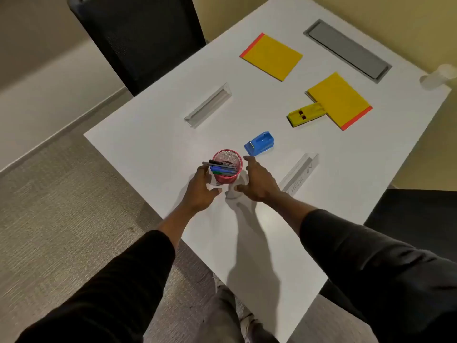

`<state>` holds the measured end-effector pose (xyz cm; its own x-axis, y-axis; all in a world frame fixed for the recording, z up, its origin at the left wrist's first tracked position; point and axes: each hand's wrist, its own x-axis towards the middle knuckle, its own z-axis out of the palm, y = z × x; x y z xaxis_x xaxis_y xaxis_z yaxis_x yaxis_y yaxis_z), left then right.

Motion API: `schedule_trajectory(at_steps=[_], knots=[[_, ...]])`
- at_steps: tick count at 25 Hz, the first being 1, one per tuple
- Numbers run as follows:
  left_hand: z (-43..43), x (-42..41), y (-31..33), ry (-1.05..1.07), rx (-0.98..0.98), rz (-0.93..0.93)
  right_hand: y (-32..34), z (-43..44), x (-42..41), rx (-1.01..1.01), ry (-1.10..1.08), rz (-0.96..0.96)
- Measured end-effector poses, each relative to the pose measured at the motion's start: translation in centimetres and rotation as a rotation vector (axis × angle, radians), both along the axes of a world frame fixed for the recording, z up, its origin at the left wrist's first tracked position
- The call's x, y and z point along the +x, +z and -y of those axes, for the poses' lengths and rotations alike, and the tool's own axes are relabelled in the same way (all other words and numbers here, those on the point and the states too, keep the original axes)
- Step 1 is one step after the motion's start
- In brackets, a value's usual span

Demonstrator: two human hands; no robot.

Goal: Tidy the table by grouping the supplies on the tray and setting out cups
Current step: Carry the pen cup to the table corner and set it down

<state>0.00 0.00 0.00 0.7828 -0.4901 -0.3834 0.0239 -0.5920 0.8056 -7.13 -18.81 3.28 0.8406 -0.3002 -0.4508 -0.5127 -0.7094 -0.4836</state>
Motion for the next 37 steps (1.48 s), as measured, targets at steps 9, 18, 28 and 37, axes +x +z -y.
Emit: schedule_trajectory(at_steps=[9, 18, 28, 37], knots=[[2.6, 1.3, 1.9, 0.001, -0.092, -0.038, -1.6, -0.2, 1.9, 0.142, -0.042, 0.208], [0.7, -4.7, 4.1, -0.211, -0.082, 0.005, 1.3, -1.5, -8.0, 0.175, -0.16, 0.374], [1.5, -16.9, 5.6, -0.621, -0.104, -0.058, 4.8, -3.3, -27.2, 0.147, -0.415, 0.334], [3.7, -28.8, 7.1, -0.849, -0.078, 0.007, 4.9, -5.2, -41.4, 0.124, -0.619, 0.431]])
